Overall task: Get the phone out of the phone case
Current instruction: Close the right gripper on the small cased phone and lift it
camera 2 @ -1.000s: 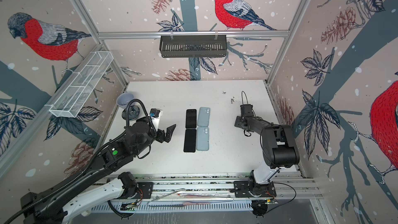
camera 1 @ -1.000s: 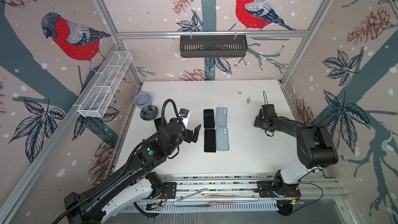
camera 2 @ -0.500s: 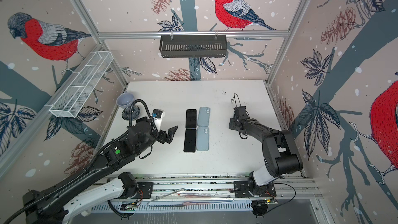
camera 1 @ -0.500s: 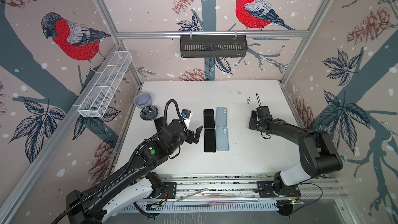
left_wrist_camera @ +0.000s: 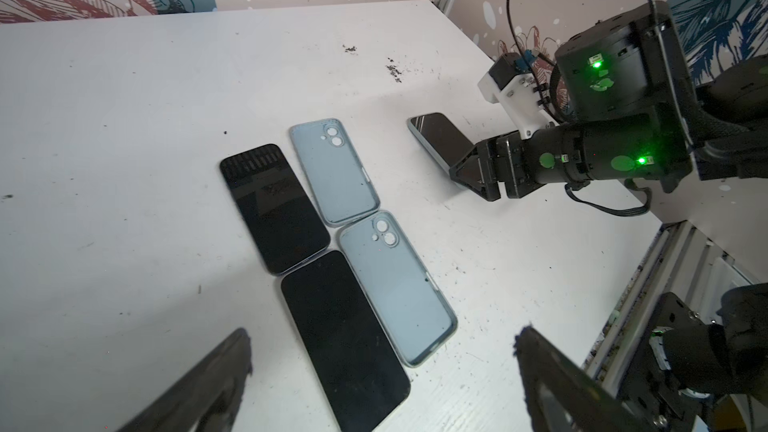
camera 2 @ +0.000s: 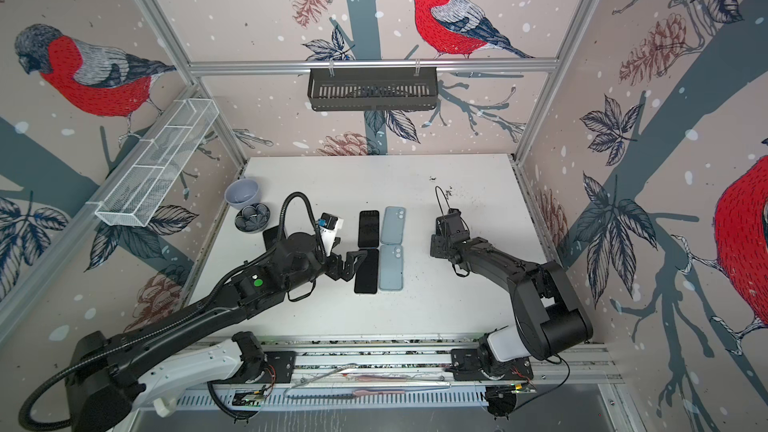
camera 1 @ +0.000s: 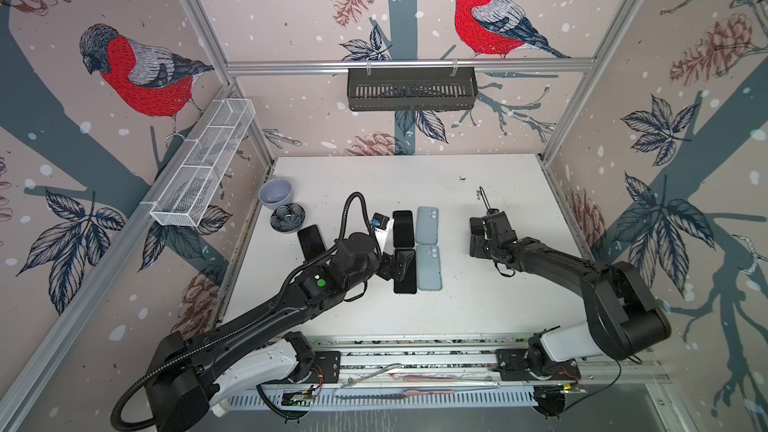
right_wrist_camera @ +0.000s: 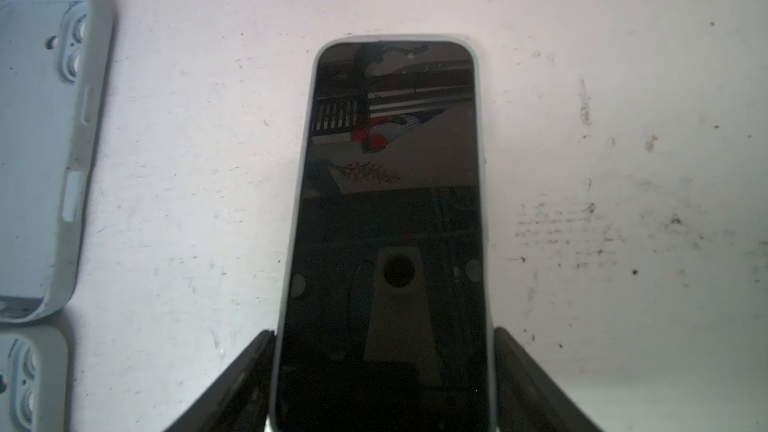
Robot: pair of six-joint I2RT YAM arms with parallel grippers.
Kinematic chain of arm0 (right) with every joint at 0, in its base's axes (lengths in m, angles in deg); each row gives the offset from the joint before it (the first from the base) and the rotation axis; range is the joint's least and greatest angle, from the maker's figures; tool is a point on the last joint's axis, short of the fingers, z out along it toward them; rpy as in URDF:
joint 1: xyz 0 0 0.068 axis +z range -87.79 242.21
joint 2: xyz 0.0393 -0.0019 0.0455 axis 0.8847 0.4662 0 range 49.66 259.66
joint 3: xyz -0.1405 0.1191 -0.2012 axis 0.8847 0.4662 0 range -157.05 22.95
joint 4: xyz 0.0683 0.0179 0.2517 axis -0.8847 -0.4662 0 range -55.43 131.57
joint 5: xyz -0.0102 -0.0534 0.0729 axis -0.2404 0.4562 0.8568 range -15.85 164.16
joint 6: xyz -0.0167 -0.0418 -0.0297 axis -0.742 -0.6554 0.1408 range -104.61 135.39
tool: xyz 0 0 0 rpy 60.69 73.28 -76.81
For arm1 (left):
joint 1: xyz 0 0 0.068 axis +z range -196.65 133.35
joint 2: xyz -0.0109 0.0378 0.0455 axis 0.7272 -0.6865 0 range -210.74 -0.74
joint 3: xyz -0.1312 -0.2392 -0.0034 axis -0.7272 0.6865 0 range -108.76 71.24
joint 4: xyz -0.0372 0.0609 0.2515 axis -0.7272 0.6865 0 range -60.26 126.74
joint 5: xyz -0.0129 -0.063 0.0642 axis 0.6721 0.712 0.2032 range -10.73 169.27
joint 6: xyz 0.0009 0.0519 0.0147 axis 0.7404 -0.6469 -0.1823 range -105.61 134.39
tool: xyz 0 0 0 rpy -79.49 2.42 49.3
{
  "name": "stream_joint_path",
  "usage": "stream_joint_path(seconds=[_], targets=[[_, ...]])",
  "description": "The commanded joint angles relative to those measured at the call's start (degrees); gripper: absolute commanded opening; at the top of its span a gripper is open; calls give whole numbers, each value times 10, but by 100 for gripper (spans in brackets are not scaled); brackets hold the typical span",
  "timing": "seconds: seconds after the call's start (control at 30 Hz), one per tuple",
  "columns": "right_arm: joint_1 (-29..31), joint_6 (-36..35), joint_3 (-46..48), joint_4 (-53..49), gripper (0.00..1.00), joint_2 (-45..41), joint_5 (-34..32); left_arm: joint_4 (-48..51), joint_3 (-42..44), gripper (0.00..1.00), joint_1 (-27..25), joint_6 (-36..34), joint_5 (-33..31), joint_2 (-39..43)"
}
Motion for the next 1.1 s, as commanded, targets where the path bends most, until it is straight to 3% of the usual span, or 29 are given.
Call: stream_joint_path(seconds=[0.0, 0.3, 0.53, 1.07], targets=[[7, 21, -4, 1, 37, 4, 3, -50, -17, 98, -14, 16, -1, -15], [2, 25, -20, -16, 53, 44, 24, -49, -17, 98, -23, 22, -11, -19], [-4, 19, -44, -29, 75, 65, 38, -45, -9, 98, -23, 20, -16, -4], [-23, 4, -75, -39, 87, 110, 52, -43, 10, 97, -23, 18, -27, 12]])
